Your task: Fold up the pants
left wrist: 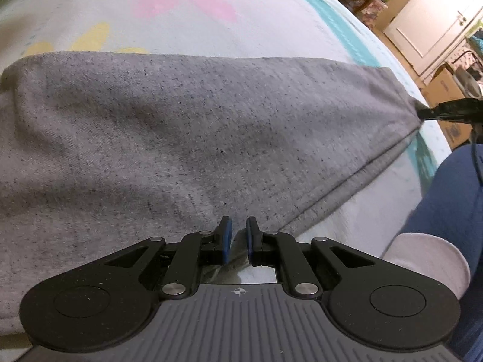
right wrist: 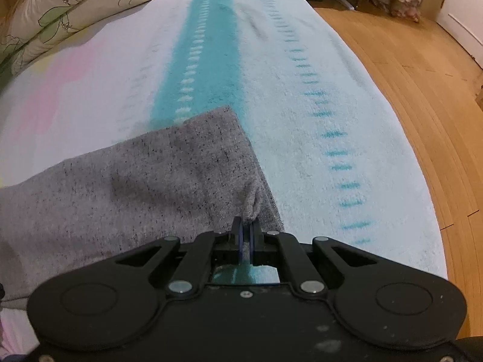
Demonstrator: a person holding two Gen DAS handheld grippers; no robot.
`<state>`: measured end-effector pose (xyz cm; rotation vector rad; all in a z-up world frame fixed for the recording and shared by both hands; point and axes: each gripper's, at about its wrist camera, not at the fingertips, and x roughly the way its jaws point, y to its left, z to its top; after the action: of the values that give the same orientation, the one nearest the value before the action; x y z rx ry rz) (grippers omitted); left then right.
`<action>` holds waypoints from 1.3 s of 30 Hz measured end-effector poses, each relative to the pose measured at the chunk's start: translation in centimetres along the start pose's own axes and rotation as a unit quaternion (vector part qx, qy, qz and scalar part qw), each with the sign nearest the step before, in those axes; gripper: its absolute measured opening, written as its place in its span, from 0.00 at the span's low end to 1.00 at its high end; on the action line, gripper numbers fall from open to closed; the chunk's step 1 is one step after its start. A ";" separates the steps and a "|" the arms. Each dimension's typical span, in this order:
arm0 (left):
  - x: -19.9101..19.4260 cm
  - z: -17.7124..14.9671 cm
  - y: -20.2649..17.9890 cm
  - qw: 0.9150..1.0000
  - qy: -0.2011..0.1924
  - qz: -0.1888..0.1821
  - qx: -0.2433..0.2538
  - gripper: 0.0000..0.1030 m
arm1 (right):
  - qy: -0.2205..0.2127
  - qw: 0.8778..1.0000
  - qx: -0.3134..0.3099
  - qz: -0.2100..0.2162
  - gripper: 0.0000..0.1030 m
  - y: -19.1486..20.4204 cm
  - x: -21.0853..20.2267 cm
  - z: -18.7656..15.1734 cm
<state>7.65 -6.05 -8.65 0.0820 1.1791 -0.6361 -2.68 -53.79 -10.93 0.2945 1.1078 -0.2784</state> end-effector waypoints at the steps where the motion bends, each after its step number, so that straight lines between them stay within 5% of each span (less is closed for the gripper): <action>1: -0.3 0.0 0.0 1.000 -0.004 0.006 0.003 0.10 | -0.001 1.000 0.002 0.002 0.04 -0.1 -0.1 0.1; 9: -2.1 -1.9 -1.9 0.996 -0.009 0.027 0.084 0.10 | -0.016 0.999 -0.022 -0.025 0.12 1.4 -1.0 0.8; 15: -2.6 -1.5 -0.5 0.999 -0.036 0.026 0.022 0.10 | -0.071 0.991 -0.109 -0.030 0.12 6.2 -5.0 1.7; 20: -2.5 -0.8 1.7 0.998 -0.039 0.041 -0.039 0.11 | -0.095 0.976 -0.189 0.057 0.13 12.7 -7.8 1.5; 24: -1.9 -1.3 3.2 0.996 -0.023 0.036 -0.076 0.10 | -0.073 0.943 -0.288 0.149 0.19 19.3 -7.8 -0.9; 28: -2.1 -1.5 4.0 0.995 -0.024 0.019 -0.096 0.10 | -0.030 0.891 -0.400 0.212 0.22 25.5 -6.2 -4.7; 33: -2.3 -1.6 4.9 0.994 -0.021 0.008 -0.111 0.10 | 0.005 0.819 -0.525 0.234 0.22 30.0 -4.4 -8.9; 39: -2.5 -1.7 5.8 0.992 -0.021 -0.005 -0.122 0.10 | 0.029 0.768 -0.593 0.241 0.23 32.0 -3.9 -11.1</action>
<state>8.57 0.45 -8.70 -0.1436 1.2089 -0.4958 -1.96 -19.74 -9.02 -0.5621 1.0302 0.9074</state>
